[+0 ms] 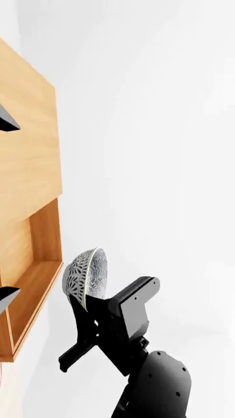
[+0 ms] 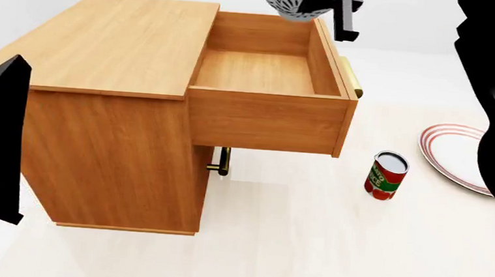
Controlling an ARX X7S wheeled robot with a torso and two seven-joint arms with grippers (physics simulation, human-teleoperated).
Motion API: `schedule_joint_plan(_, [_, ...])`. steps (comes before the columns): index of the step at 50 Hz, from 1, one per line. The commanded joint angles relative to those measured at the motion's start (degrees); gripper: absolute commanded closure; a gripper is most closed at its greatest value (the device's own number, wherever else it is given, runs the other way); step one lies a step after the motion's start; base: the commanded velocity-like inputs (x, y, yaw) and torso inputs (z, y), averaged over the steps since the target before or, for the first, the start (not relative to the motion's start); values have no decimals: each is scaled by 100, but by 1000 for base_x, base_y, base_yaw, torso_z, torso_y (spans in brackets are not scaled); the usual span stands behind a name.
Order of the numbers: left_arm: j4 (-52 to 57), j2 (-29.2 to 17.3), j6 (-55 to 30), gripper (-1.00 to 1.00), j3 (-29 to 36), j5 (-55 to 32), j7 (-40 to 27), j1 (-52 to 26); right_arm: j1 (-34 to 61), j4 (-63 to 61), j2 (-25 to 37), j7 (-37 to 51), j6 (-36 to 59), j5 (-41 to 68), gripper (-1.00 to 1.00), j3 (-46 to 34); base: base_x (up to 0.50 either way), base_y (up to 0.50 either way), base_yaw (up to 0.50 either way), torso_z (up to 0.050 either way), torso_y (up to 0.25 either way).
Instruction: Put the bowl in the top drawer of the cabinet.
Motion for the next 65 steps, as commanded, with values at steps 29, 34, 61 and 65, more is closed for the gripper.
schedule_joint_plan(29, [-40,113,-356,-100,-502,-14,224,133,351,-421,-30,-29,-269,147,100,14,0,0,0,0,-27])
schedule_joint_plan(34, [-43,133,-376,-100,-513,2,231,149,355,-426,-30,-33,-264,153,100,14,0,0,0,0,-130])
schedule_joint_plan(61, [36,169,-362,-100,-567,-69,302,134,218,-596,-30,162,-273,148,100,-5,0,0,0,0,-130])
schedule_joint_plan(65, [44,146,-343,-100,-569,-97,299,126,212,-597,-30,189,-274,153,100,-4,0,0,0,0,-111])
